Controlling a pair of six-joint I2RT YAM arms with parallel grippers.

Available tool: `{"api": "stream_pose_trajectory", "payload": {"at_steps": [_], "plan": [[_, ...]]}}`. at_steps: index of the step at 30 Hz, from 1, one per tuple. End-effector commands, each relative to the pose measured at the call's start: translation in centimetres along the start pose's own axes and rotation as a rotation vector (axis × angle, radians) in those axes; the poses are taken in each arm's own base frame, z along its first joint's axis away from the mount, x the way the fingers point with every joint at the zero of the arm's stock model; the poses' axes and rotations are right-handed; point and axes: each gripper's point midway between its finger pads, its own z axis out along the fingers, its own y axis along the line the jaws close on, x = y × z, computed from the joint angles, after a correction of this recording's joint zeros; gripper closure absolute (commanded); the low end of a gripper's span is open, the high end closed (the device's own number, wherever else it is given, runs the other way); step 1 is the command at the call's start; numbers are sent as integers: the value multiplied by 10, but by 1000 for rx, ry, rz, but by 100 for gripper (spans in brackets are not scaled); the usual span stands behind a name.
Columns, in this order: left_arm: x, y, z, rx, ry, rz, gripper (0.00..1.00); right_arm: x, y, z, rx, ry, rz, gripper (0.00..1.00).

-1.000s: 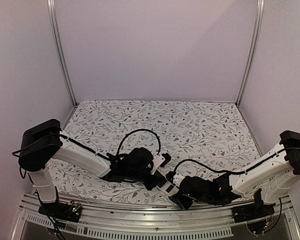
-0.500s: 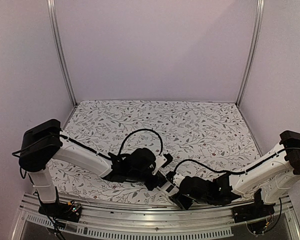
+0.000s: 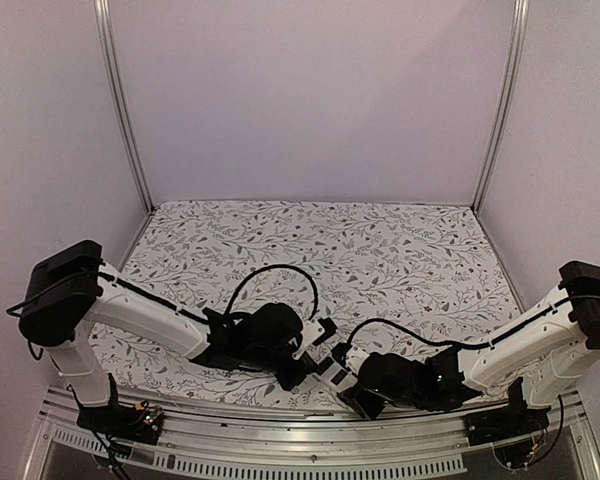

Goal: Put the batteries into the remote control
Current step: Press the battery into the battery compartment.

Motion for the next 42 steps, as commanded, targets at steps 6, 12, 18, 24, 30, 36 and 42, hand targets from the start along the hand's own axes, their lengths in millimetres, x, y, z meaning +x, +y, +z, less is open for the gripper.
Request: {"api": "stream_pose_trajectory", "payload": {"at_steps": [6, 12, 18, 24, 30, 36, 42], "plan": [[-11, 2, -42, -2, -63, 10, 94, -6, 2, 2, 12, 9, -19, 51], [8, 15, -44, -37, -61, 3, 87, -20, 9, 2, -30, 5, -10, 38], [26, 26, -44, -69, -91, 3, 78, -46, 12, -7, -117, -25, 11, 29], [39, 31, -39, -84, -98, 23, 75, -79, 1, -15, -192, -60, 86, 28], [28, 21, -41, -58, -203, 83, 77, -105, -38, -7, -345, 8, 461, 41], [35, 6, -31, 0, -220, 145, 79, -87, -24, 11, -396, 155, 487, 52], [38, 0, -19, 6, -215, 194, 83, -70, -27, 24, -389, 230, 510, 59]]}}
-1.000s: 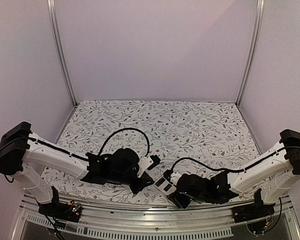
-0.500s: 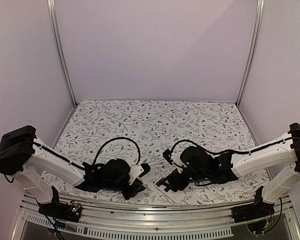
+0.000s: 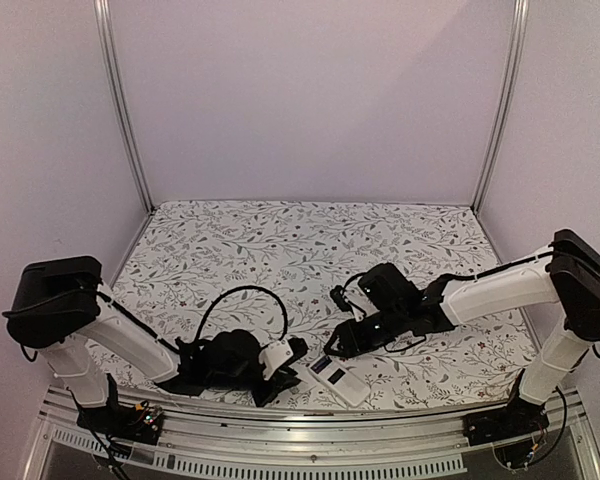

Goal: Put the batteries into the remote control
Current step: Press the battery into the battery compartment, then press the battery in the battery compartment.

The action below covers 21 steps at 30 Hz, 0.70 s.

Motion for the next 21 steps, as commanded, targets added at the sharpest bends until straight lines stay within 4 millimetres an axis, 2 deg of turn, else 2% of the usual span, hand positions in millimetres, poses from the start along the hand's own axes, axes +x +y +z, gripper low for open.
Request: {"api": "stream_pose_trajectory", "payload": {"at_steps": [1, 8, 13, 21], "plan": [[-7, -10, 6, 22, -44, 55, 83, 13, -3, 7, -19, 85, 40, 60], [-6, -16, 12, 58, -55, 66, 84, 19, -3, 14, -46, 123, 18, 63], [-5, -20, 12, 81, -58, 69, 84, 17, -8, 18, -52, 121, 27, 71], [-4, -18, 13, 68, -61, 67, 85, 12, -4, 17, -93, 105, 31, 69]]}}
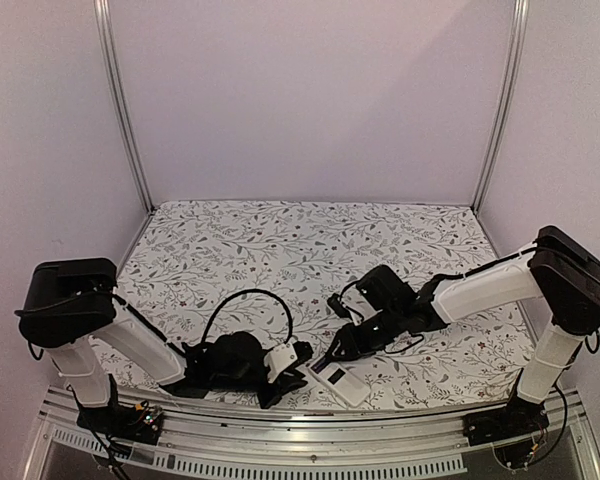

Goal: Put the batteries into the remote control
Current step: Press the battery in the battery compartment.

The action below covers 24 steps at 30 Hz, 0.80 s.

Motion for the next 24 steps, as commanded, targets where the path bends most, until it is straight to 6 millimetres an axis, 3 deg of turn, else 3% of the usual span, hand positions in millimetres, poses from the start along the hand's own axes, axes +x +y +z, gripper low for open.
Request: {"api": "stream_pose_trajectory", "payload": {"at_steps": [1, 4, 13, 24], "plan": [[3, -6, 3, 17, 3, 17, 85, -9, 7, 1, -52, -21, -12, 68], [4, 0, 3, -18, 4, 20, 85, -15, 9, 1, -68, -44, -11, 68], [7, 5, 5, -49, 10, 23, 86, -12, 3, 10, -83, -27, 34, 82], [4, 9, 8, -68, 8, 6, 87, 3, -5, 11, -80, -5, 58, 84]]}}
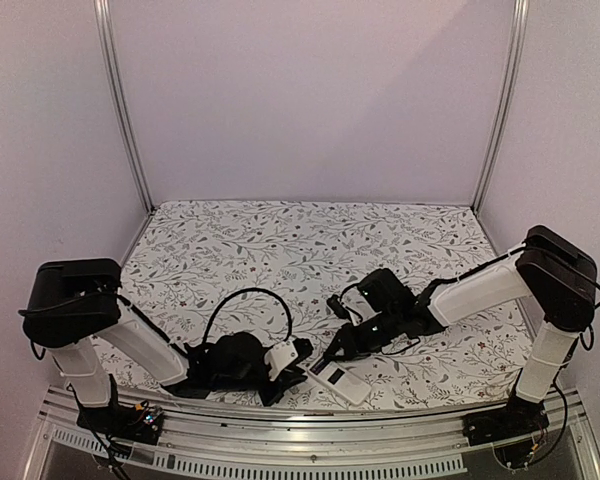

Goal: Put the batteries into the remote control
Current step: Press the battery in the battery compartment.

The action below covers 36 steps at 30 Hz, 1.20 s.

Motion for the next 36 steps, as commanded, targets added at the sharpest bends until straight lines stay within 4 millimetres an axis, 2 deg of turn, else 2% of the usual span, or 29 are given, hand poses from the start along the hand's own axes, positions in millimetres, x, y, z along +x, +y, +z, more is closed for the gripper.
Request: {"api": "stream_pose_trajectory", "payload": {"at_steps": [1, 8, 9, 10, 12, 23, 29, 36], "plan": [[4, -3, 5, 0, 18, -3, 87, 9, -6, 1, -8, 13, 16, 84], [8, 1, 6, -24, 23, 7, 87, 8, -8, 6, -15, 12, 12, 82], [9, 2, 5, -30, 27, 9, 88, 8, -8, 6, -16, 13, 11, 79], [11, 3, 5, -37, 32, 11, 88, 8, -9, 7, -16, 13, 12, 71], [11, 5, 5, -46, 32, 12, 88, 7, -8, 8, -18, 10, 10, 69], [10, 4, 4, -38, 20, 10, 88, 8, -9, 9, -27, 2, 41, 74], [12, 9, 3, -51, 12, -15, 87, 18, -18, 14, -31, 11, 77, 78], [13, 3, 4, -15, -1, -32, 87, 23, -19, 11, -40, -8, 90, 81]]}}
